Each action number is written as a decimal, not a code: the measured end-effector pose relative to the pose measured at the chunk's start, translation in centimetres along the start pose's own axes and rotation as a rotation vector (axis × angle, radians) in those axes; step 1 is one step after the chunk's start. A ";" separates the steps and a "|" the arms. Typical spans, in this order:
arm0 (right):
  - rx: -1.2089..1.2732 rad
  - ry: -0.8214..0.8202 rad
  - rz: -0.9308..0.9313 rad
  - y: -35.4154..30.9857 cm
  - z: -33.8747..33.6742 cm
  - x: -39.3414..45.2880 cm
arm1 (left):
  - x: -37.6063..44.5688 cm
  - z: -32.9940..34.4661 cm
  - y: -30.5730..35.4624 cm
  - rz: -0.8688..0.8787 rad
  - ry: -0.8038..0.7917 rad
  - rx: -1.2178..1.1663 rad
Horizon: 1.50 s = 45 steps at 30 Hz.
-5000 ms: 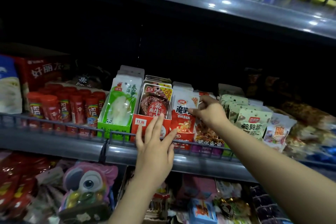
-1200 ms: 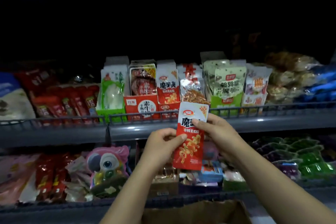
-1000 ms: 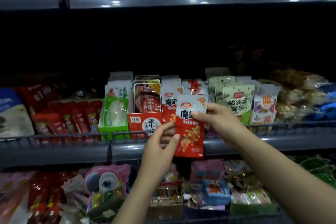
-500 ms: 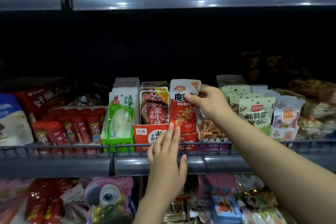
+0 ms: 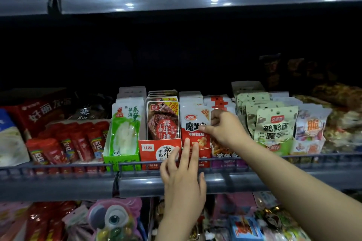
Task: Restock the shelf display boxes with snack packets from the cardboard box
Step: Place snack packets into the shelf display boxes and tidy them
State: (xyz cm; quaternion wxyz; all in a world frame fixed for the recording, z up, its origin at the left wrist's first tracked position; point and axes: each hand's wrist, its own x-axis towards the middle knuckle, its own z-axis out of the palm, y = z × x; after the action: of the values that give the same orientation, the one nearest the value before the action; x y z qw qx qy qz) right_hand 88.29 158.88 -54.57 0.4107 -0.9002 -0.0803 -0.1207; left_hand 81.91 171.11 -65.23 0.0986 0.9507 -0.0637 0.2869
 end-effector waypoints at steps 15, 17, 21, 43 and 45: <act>0.460 0.065 0.114 1.9 -0.7 -6.8 | -1.5 -2.0 1.4 -0.046 0.046 -0.272; 0.449 0.054 0.095 2.4 -1.1 -9.0 | -2.3 -2.2 1.8 -0.028 0.122 -0.281; 0.394 0.019 0.128 4.8 -1.5 -13.4 | -5.0 -2.1 2.8 -0.002 0.155 -0.317; 0.380 -0.121 0.881 28.9 15.0 -33.1 | -26.7 17.0 6.1 -0.568 -0.762 -0.541; 0.352 -0.177 0.976 30.3 15.9 -34.1 | -28.3 19.2 6.0 -0.591 -0.844 -0.555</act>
State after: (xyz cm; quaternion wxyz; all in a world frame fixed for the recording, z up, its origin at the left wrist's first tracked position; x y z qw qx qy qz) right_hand 65.38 149.73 -96.15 0.5557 -0.7570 0.2950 0.1765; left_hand 67.66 162.79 -95.81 0.3862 0.8987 0.0977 -0.1835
